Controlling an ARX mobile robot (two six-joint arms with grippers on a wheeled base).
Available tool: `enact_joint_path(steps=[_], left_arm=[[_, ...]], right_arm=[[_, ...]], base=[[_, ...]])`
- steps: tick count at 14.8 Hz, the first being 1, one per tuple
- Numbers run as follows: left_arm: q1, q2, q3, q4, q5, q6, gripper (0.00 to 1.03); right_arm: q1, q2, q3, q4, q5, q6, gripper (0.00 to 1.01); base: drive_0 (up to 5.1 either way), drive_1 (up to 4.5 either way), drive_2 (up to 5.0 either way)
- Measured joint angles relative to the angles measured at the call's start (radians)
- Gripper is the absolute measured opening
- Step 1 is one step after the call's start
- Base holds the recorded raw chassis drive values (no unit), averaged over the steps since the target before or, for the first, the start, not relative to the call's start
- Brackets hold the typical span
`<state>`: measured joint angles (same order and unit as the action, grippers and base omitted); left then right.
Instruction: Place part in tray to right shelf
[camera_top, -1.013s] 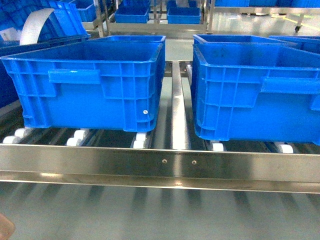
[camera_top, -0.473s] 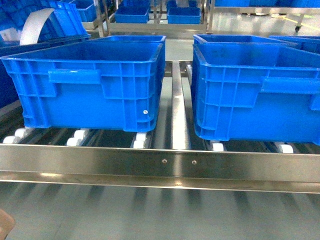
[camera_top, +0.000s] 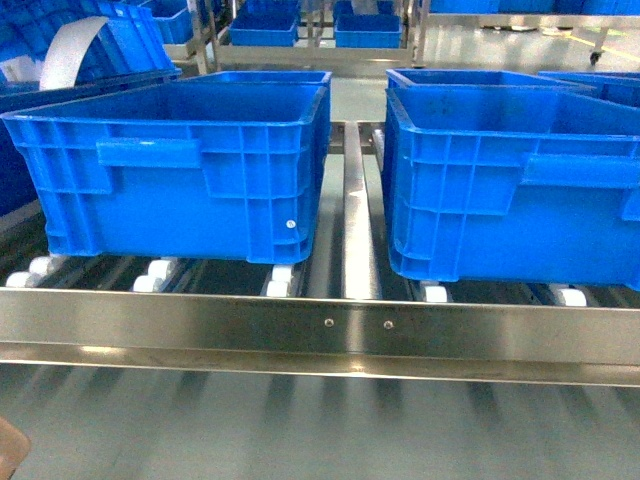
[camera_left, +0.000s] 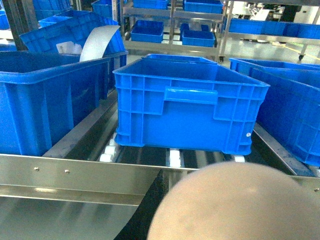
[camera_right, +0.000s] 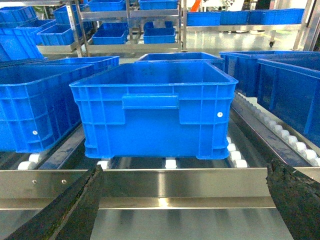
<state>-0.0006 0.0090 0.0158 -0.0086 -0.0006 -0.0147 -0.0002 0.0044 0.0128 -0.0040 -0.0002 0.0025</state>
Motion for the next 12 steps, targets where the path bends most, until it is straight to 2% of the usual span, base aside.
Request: enact_joint_path(steps=[12], left_arm=[[0.0,0.0,0.0,0.0,0.0,0.0,0.12]], right_arm=[[0.0,0.0,0.0,0.0,0.0,0.0,0.98]], base=[[0.0,0.0,0.0]])
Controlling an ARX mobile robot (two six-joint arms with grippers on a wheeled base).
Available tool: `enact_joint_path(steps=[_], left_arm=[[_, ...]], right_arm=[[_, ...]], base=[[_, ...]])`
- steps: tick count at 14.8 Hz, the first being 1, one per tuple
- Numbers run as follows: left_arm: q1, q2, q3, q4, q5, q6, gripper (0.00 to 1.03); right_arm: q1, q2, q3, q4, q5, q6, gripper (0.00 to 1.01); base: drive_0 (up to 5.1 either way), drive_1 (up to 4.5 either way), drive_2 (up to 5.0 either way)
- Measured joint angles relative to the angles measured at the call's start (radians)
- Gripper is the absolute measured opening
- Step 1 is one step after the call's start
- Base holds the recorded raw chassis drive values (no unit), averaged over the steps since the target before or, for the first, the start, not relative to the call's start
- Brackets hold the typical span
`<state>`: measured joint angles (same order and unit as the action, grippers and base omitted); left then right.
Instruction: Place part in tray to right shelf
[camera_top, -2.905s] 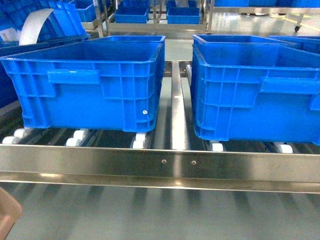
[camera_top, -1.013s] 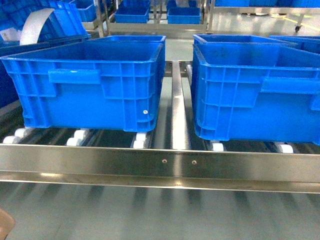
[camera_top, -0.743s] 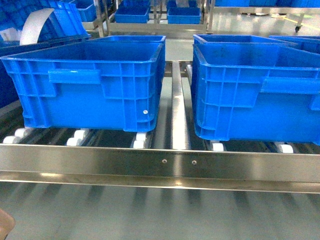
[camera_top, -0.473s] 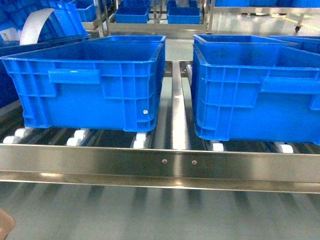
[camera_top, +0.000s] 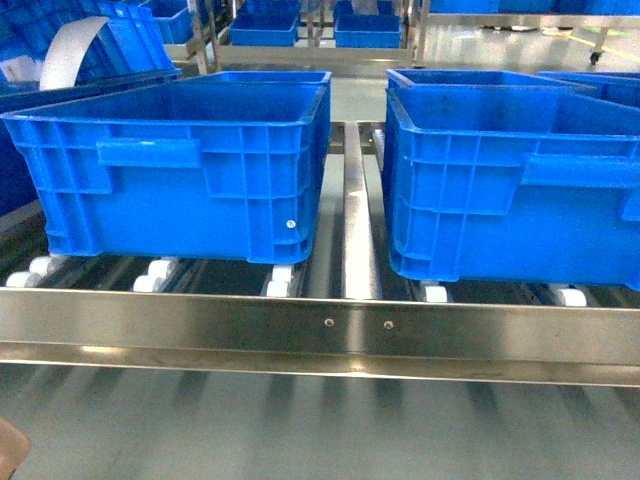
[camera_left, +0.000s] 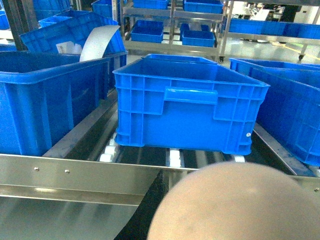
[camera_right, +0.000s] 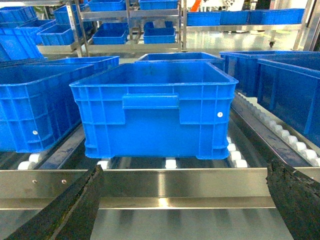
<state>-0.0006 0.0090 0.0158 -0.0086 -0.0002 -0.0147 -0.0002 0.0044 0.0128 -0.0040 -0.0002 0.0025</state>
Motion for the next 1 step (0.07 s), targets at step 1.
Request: enact_joint_path(steps=[1], left_arm=[[0.0,0.0,0.0,0.0,0.0,0.0,0.12]], right_arm=[[0.0,0.0,0.0,0.0,0.0,0.0,0.98]], base=[[0.0,0.0,0.0]])
